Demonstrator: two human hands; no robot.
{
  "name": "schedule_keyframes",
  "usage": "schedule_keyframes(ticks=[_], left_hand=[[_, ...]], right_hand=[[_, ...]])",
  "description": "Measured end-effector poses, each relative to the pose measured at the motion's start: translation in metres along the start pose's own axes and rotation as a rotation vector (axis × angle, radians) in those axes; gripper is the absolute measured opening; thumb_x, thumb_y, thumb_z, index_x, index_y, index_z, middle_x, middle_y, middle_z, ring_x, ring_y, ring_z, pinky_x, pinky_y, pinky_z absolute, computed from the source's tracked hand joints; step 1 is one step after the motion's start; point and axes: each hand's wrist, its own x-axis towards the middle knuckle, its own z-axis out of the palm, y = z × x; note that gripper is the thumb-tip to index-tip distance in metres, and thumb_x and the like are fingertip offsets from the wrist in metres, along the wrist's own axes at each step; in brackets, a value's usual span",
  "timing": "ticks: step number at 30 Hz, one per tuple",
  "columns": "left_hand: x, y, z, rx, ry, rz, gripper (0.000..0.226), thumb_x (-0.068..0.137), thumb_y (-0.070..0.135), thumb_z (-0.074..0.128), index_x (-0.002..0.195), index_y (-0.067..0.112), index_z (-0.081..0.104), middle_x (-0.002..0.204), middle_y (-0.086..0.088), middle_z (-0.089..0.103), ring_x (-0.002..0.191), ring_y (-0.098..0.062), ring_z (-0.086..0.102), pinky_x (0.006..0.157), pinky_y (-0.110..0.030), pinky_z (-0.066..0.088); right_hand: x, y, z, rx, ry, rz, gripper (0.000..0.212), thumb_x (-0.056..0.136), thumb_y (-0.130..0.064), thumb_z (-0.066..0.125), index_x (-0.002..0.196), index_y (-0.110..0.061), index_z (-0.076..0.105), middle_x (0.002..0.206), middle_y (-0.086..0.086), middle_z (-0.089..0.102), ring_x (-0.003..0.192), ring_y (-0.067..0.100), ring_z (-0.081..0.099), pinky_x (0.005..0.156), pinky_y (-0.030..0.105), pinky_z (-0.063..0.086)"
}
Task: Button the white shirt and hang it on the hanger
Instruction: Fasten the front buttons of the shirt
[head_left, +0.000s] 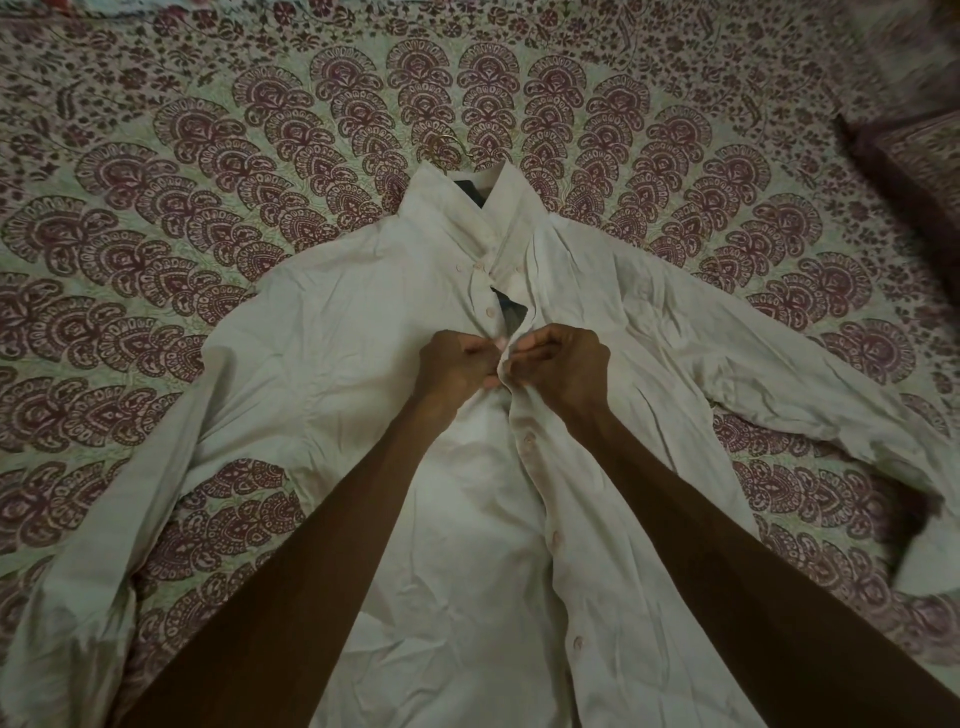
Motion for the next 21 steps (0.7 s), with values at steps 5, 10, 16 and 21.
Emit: schedule_keyframes(ticks=[5, 10, 16, 21], left_hand=[[0.003, 0.004, 0.001, 0.114, 0.05, 0.026, 0.011, 0.076, 0.012, 0.08, 0.074, 0.006, 0.072, 0.08, -0.017, 0.074, 0.073, -0.025, 0.074, 0.067, -0.036, 0.062], [0.01, 0.005, -0.001, 0.212, 0.048, 0.041, 0.018, 0.076, 0.009, 0.08, 0.091, 0.002, 0.074, 0.084, -0.014, 0.074, 0.072, -0.022, 0.073, 0.064, -0.035, 0.062], [0.008, 0.001, -0.001, 0.216, 0.065, 0.077, 0.017, 0.079, 0.009, 0.078, 0.093, 0.0, 0.073, 0.084, -0.015, 0.074, 0.07, -0.022, 0.073, 0.066, -0.033, 0.062], [0.009, -0.004, 0.004, 0.264, 0.16, 0.105, 0.007, 0.077, 0.012, 0.078, 0.075, 0.008, 0.074, 0.071, -0.009, 0.074, 0.064, -0.022, 0.073, 0.068, -0.039, 0.062]], right_hand=[[-0.007, 0.003, 0.008, 0.046, 0.056, 0.014, 0.038, 0.06, -0.012, 0.092, 0.087, -0.01, 0.065, 0.071, -0.004, 0.072, 0.066, 0.0, 0.069, 0.061, 0.001, 0.044], [-0.006, 0.009, 0.016, 0.031, 0.054, 0.007, 0.048, 0.058, -0.021, 0.093, 0.091, -0.017, 0.059, 0.071, -0.003, 0.073, 0.069, 0.003, 0.071, 0.068, 0.006, 0.047], [-0.009, 0.013, 0.013, 0.061, 0.07, -0.008, 0.046, 0.06, -0.016, 0.092, 0.092, -0.015, 0.06, 0.077, 0.001, 0.073, 0.069, 0.006, 0.071, 0.067, 0.016, 0.055], [-0.011, 0.014, 0.013, 0.084, 0.07, -0.016, 0.046, 0.06, -0.016, 0.091, 0.093, -0.015, 0.059, 0.078, 0.001, 0.073, 0.068, 0.005, 0.071, 0.071, 0.019, 0.057]])
